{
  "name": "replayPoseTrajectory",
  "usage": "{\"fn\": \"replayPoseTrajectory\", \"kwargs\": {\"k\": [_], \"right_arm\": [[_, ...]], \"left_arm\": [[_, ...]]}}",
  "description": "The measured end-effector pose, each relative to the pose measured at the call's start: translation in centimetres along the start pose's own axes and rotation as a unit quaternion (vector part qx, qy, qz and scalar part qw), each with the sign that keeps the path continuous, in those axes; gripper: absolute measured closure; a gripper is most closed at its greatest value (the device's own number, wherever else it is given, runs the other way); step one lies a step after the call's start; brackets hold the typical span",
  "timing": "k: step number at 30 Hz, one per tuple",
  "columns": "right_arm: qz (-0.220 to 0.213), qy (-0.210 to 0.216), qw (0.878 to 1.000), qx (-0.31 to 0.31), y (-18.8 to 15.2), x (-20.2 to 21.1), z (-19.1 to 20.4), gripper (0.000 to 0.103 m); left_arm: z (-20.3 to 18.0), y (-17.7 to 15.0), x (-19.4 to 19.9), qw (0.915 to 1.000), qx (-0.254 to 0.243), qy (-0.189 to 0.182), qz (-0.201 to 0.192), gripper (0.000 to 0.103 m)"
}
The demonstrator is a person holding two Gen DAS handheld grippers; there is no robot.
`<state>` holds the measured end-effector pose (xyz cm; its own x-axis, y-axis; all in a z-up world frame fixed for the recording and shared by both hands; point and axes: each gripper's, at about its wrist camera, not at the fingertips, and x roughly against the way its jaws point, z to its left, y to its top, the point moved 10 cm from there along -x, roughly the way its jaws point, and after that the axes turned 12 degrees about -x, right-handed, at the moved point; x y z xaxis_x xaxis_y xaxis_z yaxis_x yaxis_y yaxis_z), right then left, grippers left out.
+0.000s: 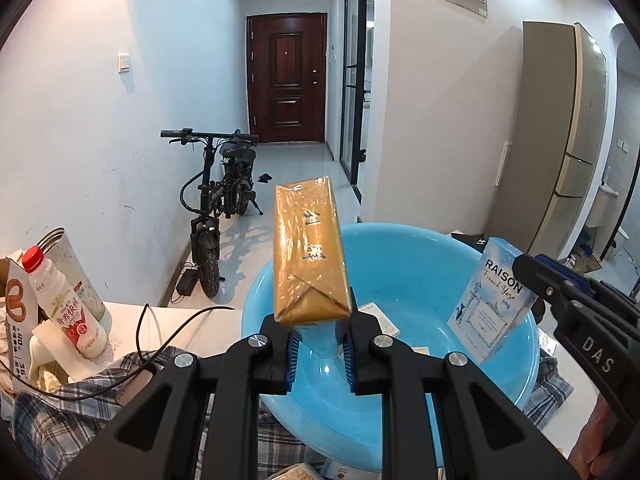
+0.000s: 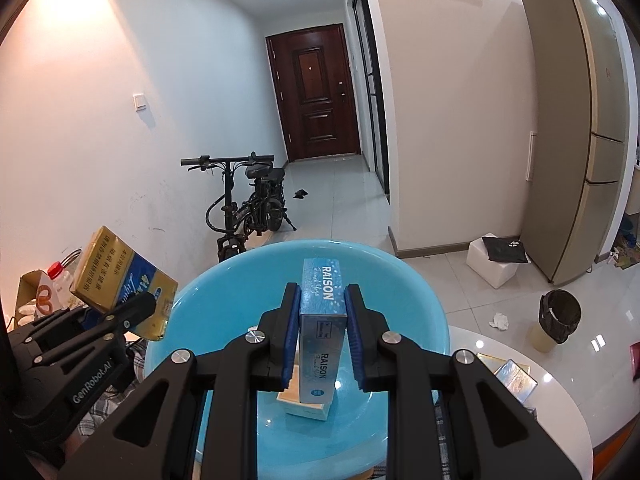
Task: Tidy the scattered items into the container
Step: 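Open the left gripper over the basin to drop the gold box while the right holds the RAISON box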
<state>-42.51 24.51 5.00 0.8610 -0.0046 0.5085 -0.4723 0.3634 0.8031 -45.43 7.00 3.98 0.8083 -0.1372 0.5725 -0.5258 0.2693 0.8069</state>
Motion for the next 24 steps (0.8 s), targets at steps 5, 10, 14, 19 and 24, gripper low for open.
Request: {"fn": "replayPoseTrajectory", "kwargs": {"k": [5, 10, 14, 19, 24], "right_arm": [[0.007, 0.000, 1.000, 0.003, -0.4, -0.6, 0.2, 0.082], [0.012, -0.005, 1.000, 0.000, -0.6, -1.0, -0.2, 0.082], [0.013, -0.010, 1.000, 0.000, -0.6, -1.2, -0.3, 0.082], [0.017, -0.011, 1.000, -0.005, -0.8, -1.5, -0.5, 0.082], [0.025, -0.011, 1.000, -0.012, -1.1, -2.0, -0.9, 0.082]], "left_arm": [[-0.8, 0.1, 0.0, 1.0000, -0.003, -0.005, -0.002, 0.083], [-1.8, -0.1, -0.5, 0.9998, -0.014, -0.011, 0.003, 0.083], [-2.2, -0.6, -1.3, 0.9997, -0.014, -0.016, 0.014, 0.083], [-2.7, -1.1, -2.4, 0.9992, -0.017, -0.020, 0.028, 0.083], [-3.1, -1.9, -3.7, 0.9982, -0.025, -0.023, 0.048, 0.083]]}}
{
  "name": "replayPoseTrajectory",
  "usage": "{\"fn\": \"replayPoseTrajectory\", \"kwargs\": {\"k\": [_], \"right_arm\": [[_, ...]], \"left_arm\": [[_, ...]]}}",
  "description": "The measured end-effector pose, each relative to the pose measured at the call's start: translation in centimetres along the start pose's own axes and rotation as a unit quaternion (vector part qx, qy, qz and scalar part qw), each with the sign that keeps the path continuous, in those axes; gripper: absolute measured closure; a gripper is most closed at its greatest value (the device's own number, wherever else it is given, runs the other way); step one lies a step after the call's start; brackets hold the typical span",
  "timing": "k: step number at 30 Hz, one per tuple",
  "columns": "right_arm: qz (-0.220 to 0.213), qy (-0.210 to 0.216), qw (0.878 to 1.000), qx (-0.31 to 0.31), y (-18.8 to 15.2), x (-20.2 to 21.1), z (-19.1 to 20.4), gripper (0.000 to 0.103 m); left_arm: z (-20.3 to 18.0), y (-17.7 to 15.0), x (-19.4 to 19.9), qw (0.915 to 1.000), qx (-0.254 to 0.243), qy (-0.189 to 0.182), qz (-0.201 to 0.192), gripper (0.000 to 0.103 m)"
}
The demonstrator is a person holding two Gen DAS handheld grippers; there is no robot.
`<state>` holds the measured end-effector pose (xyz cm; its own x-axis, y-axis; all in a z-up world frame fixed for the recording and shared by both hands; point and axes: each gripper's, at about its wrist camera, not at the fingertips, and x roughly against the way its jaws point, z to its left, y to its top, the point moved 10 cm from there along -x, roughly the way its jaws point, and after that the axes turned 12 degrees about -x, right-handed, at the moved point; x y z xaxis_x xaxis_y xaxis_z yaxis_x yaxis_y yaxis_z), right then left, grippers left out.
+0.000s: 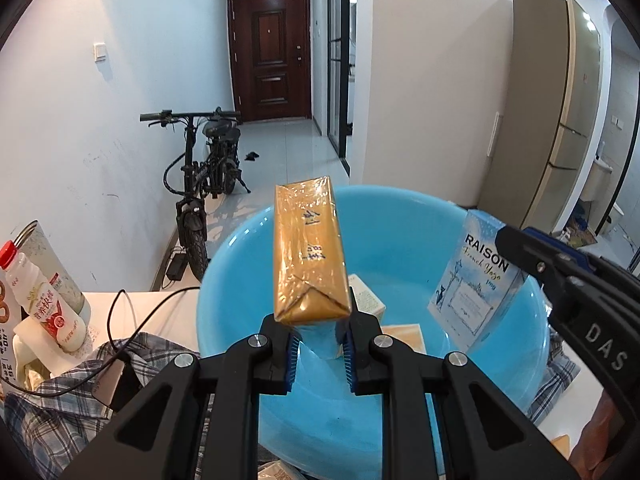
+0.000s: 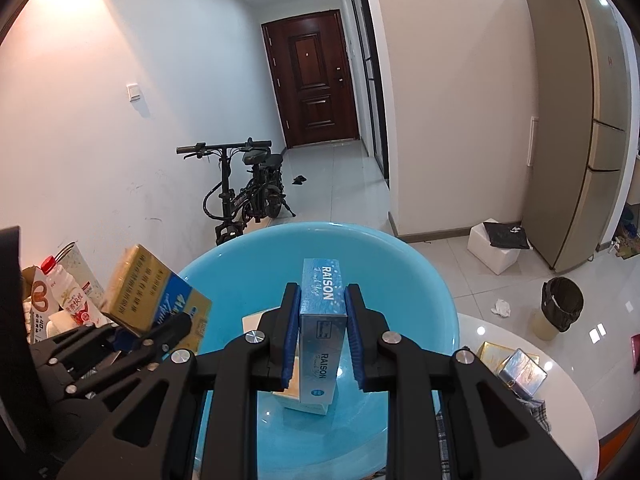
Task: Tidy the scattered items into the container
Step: 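Open the left gripper over the basin to drop the gold box while the right holds the RAISON box, then open the right gripper to drop the RAISON box into the basin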
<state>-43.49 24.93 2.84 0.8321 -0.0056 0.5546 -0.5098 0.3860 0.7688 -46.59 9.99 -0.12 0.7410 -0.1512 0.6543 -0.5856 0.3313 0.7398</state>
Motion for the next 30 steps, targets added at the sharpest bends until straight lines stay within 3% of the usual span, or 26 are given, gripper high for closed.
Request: {"fn": "replayPoseTrajectory", "kwargs": {"k": [19, 20, 22, 23, 24, 26, 30], "right_arm": [[0.004, 0.002, 1.000, 0.000, -0.2, 0.1, -0.3, 0.082], [0.005, 0.002, 1.000, 0.000, -0.2, 0.1, -0.2, 0.082], [0.006, 0.003, 1.000, 0.001, -0.3, 0.1, -0.2, 0.082], [0.006, 0.003, 1.000, 0.001, -0.3, 0.1, -0.2, 0.082], [0.005, 0.006, 1.000, -0.001, -0.2, 0.2, -0.1, 0.082], [0.004, 0.008, 1.000, -0.002, -0.2, 0.3, 0.0, 0.082], [0.000, 0.006, 1.000, -0.003, 0.0, 0.5, -0.2, 0.082]], "left_arm": [[-0.5, 0.1, 0.6, 1.0000, -0.004, -0.003, -0.004, 0.082], [-0.5, 0.1, 0.7, 1.0000, -0.004, -0.002, -0.004, 0.077], [-0.3, 0.3, 0.8, 0.9999, -0.002, 0.003, -0.009, 0.045], [-0.1, 0.5, 1.1, 0.9998, 0.001, 0.008, -0.018, 0.020], [0.1, 0.7, 1.5, 0.9994, 0.003, 0.015, -0.030, 0.011], [0.4, 1.0, 2.1, 0.9986, -0.002, 0.032, -0.042, 0.011], [0.4, 1.1, 2.3, 0.9989, 0.000, 0.024, -0.041, 0.011]]}}
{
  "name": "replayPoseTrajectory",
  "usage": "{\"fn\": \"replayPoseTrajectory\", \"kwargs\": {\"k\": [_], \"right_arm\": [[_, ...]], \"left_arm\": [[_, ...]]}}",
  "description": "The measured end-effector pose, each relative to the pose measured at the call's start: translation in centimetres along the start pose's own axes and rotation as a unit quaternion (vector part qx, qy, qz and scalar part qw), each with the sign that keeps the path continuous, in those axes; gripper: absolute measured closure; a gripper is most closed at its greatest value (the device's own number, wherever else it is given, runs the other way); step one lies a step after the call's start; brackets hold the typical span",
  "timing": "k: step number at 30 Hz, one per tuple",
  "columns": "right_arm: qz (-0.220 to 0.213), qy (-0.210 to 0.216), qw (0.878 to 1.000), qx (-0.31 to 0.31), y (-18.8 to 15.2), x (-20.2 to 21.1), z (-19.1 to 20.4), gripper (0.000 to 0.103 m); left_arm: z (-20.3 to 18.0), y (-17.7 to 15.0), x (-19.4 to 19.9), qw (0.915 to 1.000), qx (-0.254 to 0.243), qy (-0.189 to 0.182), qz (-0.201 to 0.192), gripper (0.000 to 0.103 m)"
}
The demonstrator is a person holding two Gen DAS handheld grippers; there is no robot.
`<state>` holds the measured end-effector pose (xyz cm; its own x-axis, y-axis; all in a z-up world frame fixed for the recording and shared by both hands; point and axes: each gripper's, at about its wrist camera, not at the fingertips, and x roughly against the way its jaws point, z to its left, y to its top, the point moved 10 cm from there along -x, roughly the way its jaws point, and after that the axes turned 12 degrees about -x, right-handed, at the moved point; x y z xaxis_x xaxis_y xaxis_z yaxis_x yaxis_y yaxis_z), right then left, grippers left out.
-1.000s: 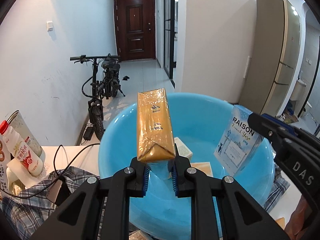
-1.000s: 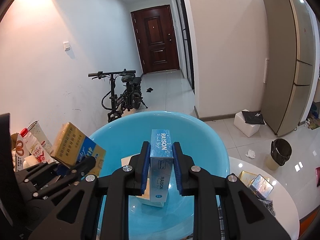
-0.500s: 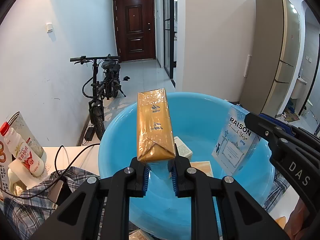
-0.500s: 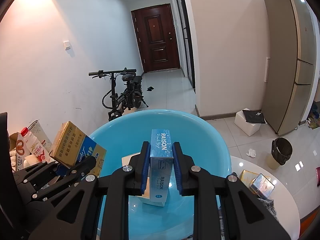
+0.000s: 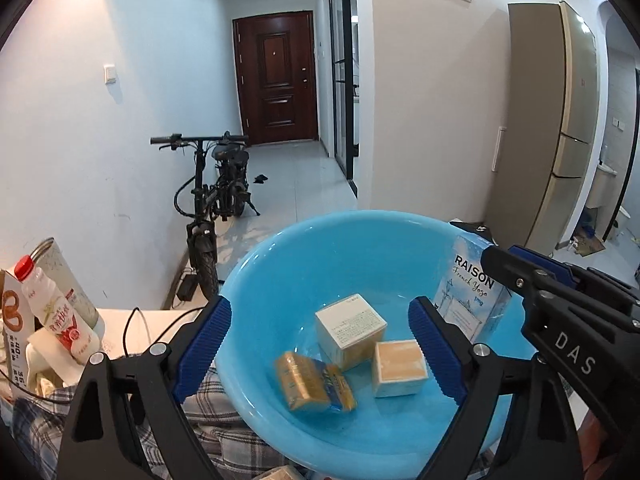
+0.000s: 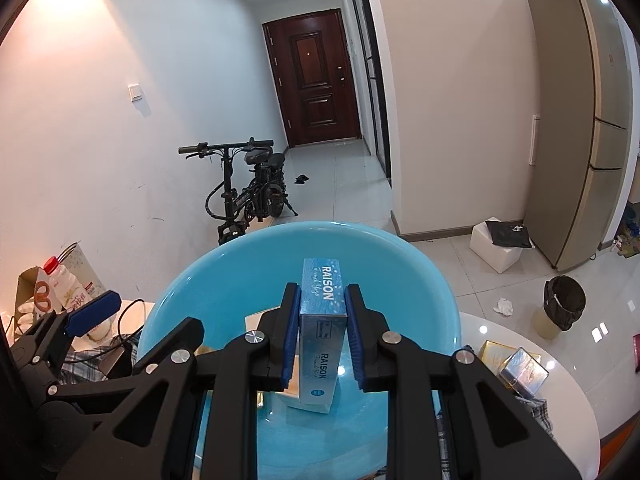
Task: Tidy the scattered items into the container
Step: 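Open the right gripper to drop the RAISON box into the basin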
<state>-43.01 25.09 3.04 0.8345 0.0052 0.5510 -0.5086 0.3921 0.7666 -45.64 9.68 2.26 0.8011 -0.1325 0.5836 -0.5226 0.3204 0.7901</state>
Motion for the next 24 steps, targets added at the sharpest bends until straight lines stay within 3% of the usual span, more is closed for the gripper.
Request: {"fn": "replayPoseTrajectory", "kwargs": {"k": [24], "right_arm": [[-0.011, -0.005, 1.000, -0.007, 0.5, 0.5, -0.6, 0.082]], "left_arm": [[1.5, -0.1, 0.0, 0.9998, 0.019, 0.006, 0.008, 0.011]]}}
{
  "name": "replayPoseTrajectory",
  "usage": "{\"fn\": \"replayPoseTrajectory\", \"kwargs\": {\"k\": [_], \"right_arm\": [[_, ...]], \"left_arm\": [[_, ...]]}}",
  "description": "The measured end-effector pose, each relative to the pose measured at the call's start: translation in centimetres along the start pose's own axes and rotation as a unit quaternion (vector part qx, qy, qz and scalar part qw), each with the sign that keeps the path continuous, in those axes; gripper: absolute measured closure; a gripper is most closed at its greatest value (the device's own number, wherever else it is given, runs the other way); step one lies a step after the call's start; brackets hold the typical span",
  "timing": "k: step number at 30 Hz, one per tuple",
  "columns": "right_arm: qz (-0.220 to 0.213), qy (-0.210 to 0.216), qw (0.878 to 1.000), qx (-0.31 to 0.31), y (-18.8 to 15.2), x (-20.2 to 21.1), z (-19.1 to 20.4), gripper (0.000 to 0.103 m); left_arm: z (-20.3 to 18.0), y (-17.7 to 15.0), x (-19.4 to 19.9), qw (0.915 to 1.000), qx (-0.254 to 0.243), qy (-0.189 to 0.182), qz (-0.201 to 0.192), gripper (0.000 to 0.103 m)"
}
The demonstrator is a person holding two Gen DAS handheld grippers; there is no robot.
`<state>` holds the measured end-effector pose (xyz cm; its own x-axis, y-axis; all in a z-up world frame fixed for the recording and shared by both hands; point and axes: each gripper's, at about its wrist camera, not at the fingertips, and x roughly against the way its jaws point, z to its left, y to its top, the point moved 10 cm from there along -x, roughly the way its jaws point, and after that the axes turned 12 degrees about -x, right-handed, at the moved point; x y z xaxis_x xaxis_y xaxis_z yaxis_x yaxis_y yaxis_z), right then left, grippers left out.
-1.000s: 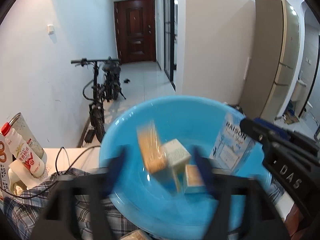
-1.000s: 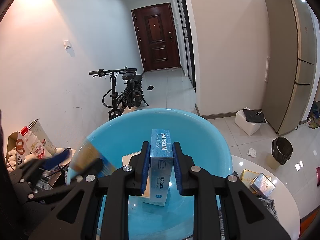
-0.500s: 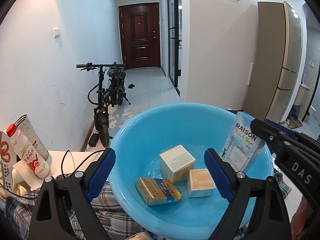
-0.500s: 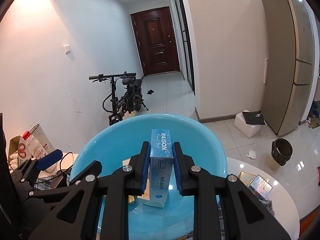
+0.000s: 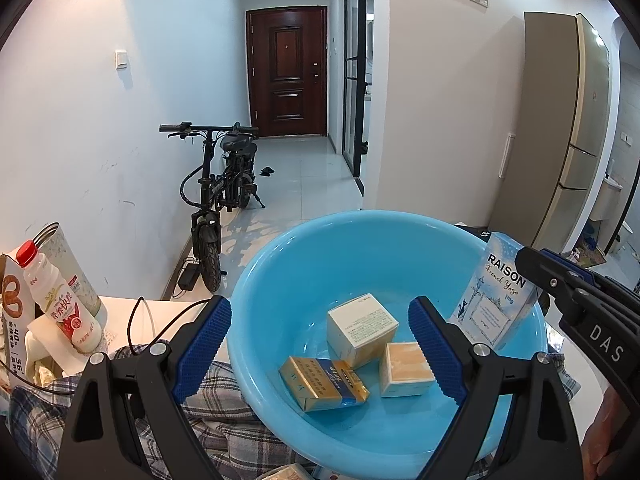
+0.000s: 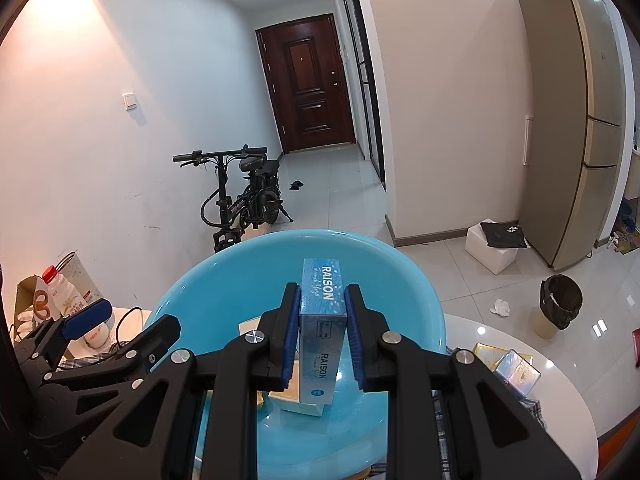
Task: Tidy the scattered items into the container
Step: 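Open the right gripper to drop the RAISON box into the basin, then withdraw both tools from the basin back over the shirt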
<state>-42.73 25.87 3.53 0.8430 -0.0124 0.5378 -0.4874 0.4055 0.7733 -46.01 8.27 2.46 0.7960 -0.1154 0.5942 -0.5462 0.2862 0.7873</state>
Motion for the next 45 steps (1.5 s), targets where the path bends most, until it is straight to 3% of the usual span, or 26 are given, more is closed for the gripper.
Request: {"fn": "replayPoseTrajectory", "kwargs": {"k": [5, 6, 9, 12, 22, 29, 33, 37, 45], "right_arm": [[0.003, -0.004, 1.000, 0.010, 0.0, -0.1, -0.1, 0.080], [0.003, -0.006, 1.000, 0.013, 0.0, -0.1, 0.0, 0.074], [-0.016, -0.010, 1.000, 0.009, 0.5, 0.6, -0.2, 0.026], [-0.037, -0.019, 0.999, 0.011, 1.2, 1.6, -0.4, 0.026], [-0.042, -0.013, 0.999, -0.005, 1.8, 2.3, -0.9, 0.026], [-0.065, 0.013, 0.998, -0.019, 3.0, 5.2, -0.7, 0.026], [-0.077, 0.025, 0.997, -0.019, 3.3, 7.0, -0.2, 0.026], [-0.071, 0.018, 0.997, -0.016, 3.1, 7.5, -0.4, 0.026], [-0.085, 0.004, 0.996, -0.005, 3.6, 11.4, -1.7, 0.026]], "left_arm": [[0.0, 0.0, 0.0, 1.0000, 0.001, 0.001, 0.000, 0.011], [0.1, 0.0, 0.0, 1.0000, 0.001, 0.001, -0.001, 0.011], [0.1, 0.0, 0.0, 1.0000, 0.003, 0.001, -0.002, 0.011], [0.2, -0.1, 0.1, 1.0000, 0.003, 0.003, -0.004, 0.011], [0.3, 0.1, 0.6, 0.9999, 0.001, 0.004, -0.010, 0.011], [0.1, 0.6, 3.8, 0.9992, -0.007, 0.008, -0.037, 0.011], [-1.2, -0.2, 4.6, 0.9991, -0.036, -0.005, -0.024, 0.011], [-1.6, -0.3, 6.3, 0.9955, -0.082, 0.036, -0.030, 0.011], [-1.6, -1.8, 11.3, 0.9954, -0.071, 0.034, -0.054, 0.011]]}}
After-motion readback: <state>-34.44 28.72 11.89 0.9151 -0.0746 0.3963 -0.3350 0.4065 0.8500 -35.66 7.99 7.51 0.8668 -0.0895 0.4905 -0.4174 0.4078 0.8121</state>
